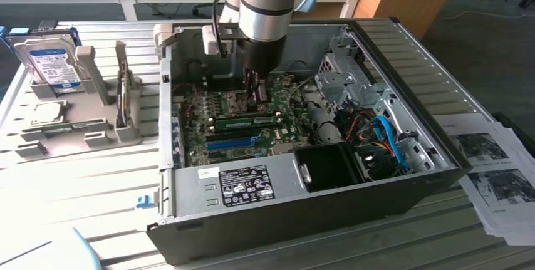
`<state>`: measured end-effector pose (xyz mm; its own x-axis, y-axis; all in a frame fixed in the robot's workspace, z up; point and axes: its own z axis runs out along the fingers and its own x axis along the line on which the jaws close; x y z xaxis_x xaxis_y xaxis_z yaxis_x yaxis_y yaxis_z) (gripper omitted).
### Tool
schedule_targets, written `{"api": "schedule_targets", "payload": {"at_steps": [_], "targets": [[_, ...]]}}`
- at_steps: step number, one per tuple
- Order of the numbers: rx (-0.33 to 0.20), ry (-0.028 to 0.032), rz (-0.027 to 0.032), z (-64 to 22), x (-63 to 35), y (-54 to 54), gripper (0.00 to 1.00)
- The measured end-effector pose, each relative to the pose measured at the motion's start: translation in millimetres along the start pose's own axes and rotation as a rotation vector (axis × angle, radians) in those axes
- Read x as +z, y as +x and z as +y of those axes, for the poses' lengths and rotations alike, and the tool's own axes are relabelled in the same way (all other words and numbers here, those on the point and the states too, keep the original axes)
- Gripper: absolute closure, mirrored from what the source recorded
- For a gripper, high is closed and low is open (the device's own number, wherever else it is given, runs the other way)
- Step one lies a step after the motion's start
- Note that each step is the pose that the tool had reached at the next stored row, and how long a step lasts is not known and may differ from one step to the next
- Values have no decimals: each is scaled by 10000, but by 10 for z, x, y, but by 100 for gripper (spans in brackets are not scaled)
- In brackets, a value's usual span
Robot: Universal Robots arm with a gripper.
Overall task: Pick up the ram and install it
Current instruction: 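Press down the ram until it locks into place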
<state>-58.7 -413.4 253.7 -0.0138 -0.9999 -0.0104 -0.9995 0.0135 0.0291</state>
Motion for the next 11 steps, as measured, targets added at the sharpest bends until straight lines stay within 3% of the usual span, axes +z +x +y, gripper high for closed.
{"api": "schedule_targets", "payload": {"at_steps": [11], "targets": [[0, 0, 0, 4, -6, 0, 91]]}}
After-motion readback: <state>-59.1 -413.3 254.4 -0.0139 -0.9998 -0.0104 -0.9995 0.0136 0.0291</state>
